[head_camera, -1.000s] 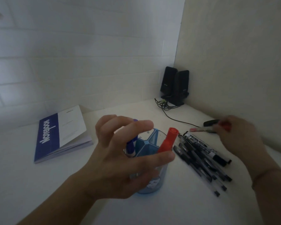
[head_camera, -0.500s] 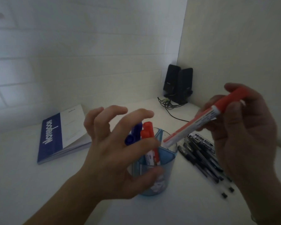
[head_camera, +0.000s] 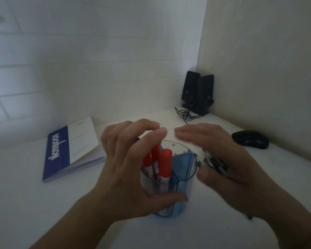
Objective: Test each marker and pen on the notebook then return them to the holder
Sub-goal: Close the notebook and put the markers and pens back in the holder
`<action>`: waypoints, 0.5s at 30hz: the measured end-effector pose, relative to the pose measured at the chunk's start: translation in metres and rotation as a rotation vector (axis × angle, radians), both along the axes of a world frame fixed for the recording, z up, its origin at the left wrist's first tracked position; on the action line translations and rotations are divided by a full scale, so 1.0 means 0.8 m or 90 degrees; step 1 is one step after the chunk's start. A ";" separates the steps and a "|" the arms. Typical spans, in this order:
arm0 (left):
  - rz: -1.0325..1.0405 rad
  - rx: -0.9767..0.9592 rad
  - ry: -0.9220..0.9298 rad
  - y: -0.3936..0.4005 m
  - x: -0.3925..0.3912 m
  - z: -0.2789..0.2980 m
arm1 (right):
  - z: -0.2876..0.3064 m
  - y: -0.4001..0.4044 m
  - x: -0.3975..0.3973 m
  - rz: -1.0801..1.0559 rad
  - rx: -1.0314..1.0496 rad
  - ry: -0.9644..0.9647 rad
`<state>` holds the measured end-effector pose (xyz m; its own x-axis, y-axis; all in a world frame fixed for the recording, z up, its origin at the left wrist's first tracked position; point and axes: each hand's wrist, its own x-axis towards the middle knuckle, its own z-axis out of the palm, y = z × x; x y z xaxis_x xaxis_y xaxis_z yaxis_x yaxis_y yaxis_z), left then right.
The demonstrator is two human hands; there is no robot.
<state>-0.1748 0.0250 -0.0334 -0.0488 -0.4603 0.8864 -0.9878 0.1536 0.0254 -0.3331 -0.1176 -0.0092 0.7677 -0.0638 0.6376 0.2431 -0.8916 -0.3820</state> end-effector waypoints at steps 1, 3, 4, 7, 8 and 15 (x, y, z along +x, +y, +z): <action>-0.005 -0.005 0.005 0.000 0.001 0.001 | 0.002 -0.006 -0.001 -0.031 0.031 -0.007; -0.009 0.002 0.004 0.001 0.002 0.001 | 0.006 -0.026 -0.004 -0.139 0.143 -0.063; -0.015 0.011 0.005 0.001 0.002 0.000 | 0.005 -0.043 -0.008 -0.226 0.163 -0.065; -0.038 0.042 0.012 0.003 0.002 -0.003 | -0.006 -0.102 -0.028 -0.522 0.088 0.176; -0.041 0.051 0.014 0.004 0.002 -0.004 | -0.013 -0.120 -0.035 -0.582 0.056 0.305; 0.005 0.051 0.025 0.004 0.005 -0.007 | -0.035 -0.154 -0.042 -0.625 0.109 0.595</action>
